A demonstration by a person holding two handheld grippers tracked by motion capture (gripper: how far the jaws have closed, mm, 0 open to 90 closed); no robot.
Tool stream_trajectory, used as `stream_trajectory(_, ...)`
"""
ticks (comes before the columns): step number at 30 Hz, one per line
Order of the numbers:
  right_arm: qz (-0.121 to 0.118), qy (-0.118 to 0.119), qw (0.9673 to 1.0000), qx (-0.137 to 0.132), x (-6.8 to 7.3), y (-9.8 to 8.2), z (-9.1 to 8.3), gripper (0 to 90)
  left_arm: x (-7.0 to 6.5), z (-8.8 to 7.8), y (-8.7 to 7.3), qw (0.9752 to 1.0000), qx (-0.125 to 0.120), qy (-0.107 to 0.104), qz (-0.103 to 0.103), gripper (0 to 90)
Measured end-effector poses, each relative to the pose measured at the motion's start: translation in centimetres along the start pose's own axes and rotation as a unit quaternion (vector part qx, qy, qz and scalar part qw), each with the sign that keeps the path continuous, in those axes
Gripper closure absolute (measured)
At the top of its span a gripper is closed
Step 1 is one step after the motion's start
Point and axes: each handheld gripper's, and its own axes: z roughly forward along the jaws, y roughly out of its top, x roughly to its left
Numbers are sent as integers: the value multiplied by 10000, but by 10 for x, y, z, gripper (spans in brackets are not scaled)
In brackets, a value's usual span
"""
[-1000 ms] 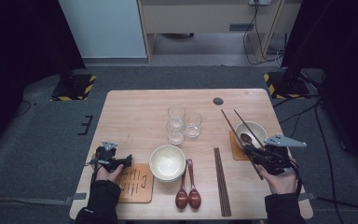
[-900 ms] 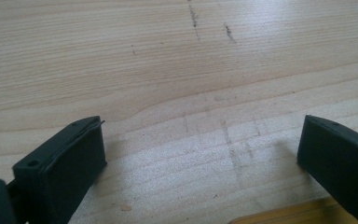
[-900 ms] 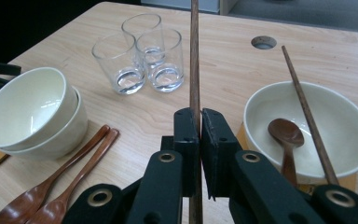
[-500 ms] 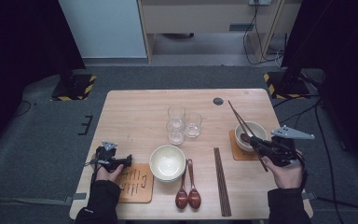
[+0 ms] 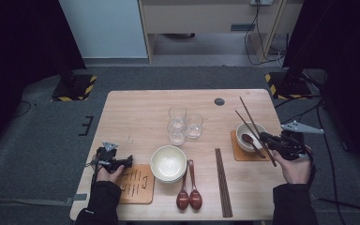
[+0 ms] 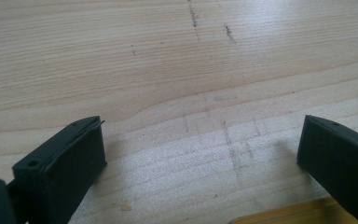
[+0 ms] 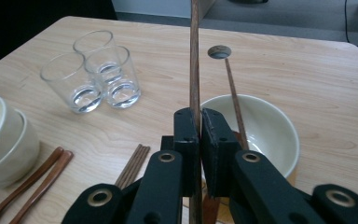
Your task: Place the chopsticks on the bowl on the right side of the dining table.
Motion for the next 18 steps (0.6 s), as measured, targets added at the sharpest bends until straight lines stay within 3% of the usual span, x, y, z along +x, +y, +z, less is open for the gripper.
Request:
stream_trajectory(11,62,-142,9999,1,-23,1,11,853,0,0,0,10000,0,-1,-1,0)
stream_trajectory(18,85,-243,9996,141,-38,-1,22,853,0,0,0,10000,-1,-1,-1,0)
